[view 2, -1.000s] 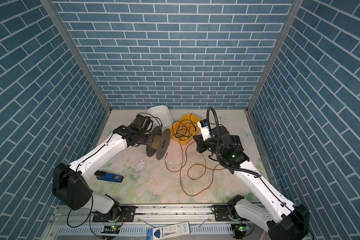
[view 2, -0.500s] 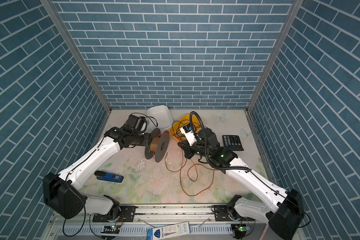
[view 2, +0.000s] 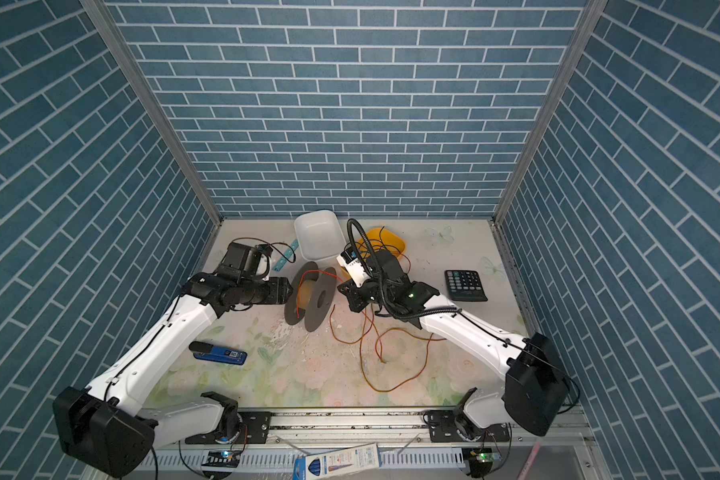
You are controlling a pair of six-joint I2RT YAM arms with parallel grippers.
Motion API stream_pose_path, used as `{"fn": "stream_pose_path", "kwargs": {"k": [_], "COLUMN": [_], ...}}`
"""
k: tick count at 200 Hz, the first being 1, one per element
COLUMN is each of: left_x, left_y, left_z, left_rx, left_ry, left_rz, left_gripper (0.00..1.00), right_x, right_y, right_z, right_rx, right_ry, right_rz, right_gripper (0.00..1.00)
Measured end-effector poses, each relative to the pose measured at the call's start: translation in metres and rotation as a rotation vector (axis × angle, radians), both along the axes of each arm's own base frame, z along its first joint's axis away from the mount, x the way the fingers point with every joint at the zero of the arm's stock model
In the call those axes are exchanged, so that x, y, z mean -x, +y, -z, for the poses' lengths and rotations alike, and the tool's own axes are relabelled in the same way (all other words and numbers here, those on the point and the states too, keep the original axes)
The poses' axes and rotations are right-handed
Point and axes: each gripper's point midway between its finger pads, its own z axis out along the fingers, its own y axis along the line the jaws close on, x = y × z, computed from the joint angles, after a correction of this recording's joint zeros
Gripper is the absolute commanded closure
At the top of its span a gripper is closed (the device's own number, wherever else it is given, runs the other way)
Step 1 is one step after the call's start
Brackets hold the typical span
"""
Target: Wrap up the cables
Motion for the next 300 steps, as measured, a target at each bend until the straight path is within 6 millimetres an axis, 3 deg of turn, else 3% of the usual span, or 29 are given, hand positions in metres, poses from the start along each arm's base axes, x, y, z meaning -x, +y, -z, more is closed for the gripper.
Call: {"fn": "stream_pose_path", "kwargs": {"k": [52,142,215,251,300], "left_x": [0.001,-0.008,-0.009,-0.011,-0.013], "left_y": [-0.017,-0.032,-0.035,-0.034,-0.035], "left_z": [0.008,0.003,0.003,0.005,0.008], "left_rx": [0.071,0.107,0.081,0.052,0.045], "left_ry": [-0.013,-0.053,-0.073,-0.093,-0.107], "left_rz": [0.038,0.06,0.056,0.047,0.037], "left_gripper": [0.36,0.5,0.76,0.88,0.93], "right_x": [-0.005,0.019,0.021,0.021,0.019], "right_y": [0.01,0.012,0.015,0.016,0.018], "right_z": [0.0,-0.005,0.018,0.02,0.017], "right_rx": [0.035,0.162,0.231,0.233,0.223], "right_ry": [-0.026,-0.029,0.049,0.05,0.037], "right_rz": [-0.052,-0.268,-0.313,-0.313,-0.312], "right_gripper": [1.0,1.0,1.0,1.0,1.0]}}
